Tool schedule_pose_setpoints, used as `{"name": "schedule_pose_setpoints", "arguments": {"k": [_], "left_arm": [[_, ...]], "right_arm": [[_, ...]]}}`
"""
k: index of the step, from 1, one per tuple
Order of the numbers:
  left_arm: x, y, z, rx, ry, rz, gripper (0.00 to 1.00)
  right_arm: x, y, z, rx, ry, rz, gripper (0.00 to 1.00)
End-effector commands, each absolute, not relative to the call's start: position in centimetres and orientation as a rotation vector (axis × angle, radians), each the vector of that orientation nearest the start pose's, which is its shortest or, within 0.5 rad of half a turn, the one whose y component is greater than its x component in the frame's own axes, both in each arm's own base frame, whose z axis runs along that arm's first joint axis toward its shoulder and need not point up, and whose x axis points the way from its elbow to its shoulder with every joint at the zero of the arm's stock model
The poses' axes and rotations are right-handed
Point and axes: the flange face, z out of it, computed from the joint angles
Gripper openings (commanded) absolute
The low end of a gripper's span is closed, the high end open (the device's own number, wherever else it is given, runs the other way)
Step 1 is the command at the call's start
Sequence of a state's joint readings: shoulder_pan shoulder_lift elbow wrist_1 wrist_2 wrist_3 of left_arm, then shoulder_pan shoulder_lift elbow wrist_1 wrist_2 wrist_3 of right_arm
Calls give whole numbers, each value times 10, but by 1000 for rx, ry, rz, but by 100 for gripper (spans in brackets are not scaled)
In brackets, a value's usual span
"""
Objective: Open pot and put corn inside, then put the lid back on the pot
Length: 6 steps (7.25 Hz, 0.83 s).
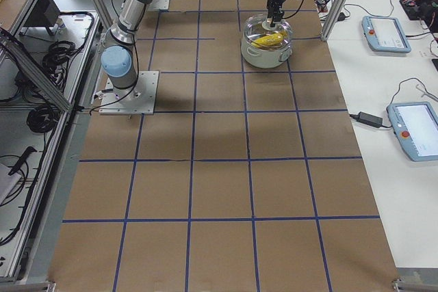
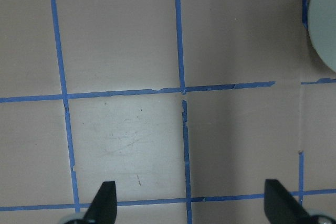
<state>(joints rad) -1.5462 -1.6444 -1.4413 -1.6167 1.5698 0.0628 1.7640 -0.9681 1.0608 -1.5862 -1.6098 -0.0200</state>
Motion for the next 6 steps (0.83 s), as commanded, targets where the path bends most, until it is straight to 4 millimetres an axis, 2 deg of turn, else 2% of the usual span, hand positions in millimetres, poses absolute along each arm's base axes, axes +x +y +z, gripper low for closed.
{"name": "schedule_pose_setpoints", "arguments": {"k": [1, 6], "left_arm": [[-119, -531, 508, 55, 3139, -24, 100], [-120, -527, 504, 58, 3138, -9, 100]], "right_arm": [[266, -687, 365, -344, 3166, 126, 35], [268, -691, 362, -356, 3164, 124, 35]]}}
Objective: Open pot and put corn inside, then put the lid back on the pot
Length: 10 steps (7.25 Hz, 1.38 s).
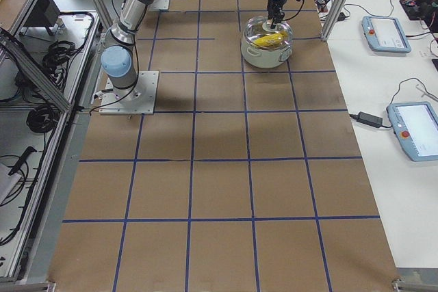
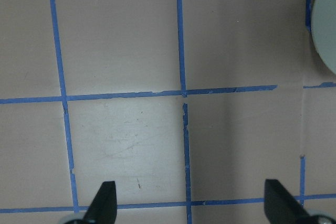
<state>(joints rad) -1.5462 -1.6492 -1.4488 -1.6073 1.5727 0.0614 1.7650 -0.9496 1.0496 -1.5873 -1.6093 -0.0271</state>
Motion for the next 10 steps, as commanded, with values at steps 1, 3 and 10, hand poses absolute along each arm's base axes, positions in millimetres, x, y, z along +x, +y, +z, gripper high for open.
{"name": "schedule_pose_setpoints", "arguments": {"k": [1, 3, 10], "left_arm": [[-120, -528, 503, 58, 3138, -7, 100], [-120, -527, 504, 58, 3136, -12, 100], [-120, -525, 504, 58, 3138, -9, 100]], "right_arm": [[268, -691, 360, -356, 3164, 126, 35], [273, -690, 361, -366, 3163, 124, 36], [261, -667, 412, -335, 3185, 21, 73]]}}
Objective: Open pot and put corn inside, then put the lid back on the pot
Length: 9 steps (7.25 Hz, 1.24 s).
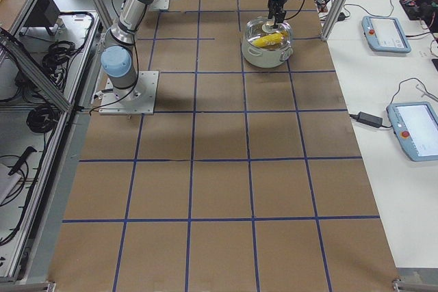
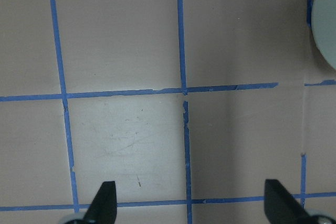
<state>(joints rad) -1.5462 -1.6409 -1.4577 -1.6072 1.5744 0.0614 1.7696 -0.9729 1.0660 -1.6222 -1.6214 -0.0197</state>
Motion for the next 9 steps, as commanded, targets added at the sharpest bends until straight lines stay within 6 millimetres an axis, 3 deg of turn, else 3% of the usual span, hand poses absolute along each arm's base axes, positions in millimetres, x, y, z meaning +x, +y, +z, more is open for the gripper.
{"name": "schedule_pose_setpoints", "arguments": {"k": [1, 2, 3, 4, 5, 7, 9], "left_arm": [[-120, -524, 504, 60, 3138, -9, 100], [-120, -523, 505, 60, 3136, -12, 100], [-120, -523, 505, 60, 3138, -12, 100], [-120, -523, 504, 60, 3132, -9, 100], [-120, -523, 506, 65, 3131, -16, 100], [-118, -518, 513, 76, 3126, -35, 100], [-114, -520, 519, 74, 3076, -47, 100]], "right_arm": [[247, -632, 437, -282, 3192, 52, 73], [226, -592, 458, -242, 3194, 26, 75], [198, -567, 471, -189, 3195, -32, 81], [170, -548, 472, -127, 3188, -49, 85], [149, -536, 472, -130, 3192, -85, 97], [129, -511, 484, -80, 3193, -140, 100], [131, -507, 476, -73, 3179, -116, 100]]}}
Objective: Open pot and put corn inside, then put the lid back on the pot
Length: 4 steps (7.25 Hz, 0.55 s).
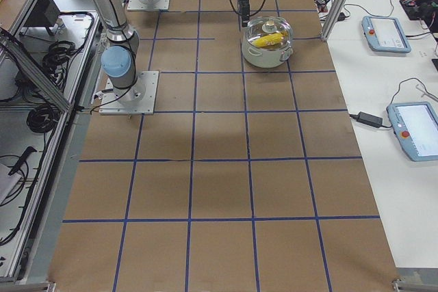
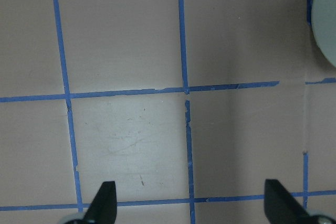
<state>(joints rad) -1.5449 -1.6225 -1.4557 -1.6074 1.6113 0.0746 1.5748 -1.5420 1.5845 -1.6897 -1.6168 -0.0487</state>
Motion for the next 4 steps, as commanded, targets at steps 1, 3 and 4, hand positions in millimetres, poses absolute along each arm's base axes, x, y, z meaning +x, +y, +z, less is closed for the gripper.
{"name": "schedule_pose_setpoints", "arguments": {"k": [1, 3, 4], "left_arm": [[-114, -519, 517, 74, 3076, -42, 100], [-114, -518, 516, 72, 3079, -38, 100], [-115, -518, 516, 74, 3081, -38, 100]], "right_arm": [[131, -507, 476, -44, 3178, -119, 100], [133, -501, 485, 121, 3161, -145, 100], [134, -501, 485, 111, 3138, -142, 100]]}}
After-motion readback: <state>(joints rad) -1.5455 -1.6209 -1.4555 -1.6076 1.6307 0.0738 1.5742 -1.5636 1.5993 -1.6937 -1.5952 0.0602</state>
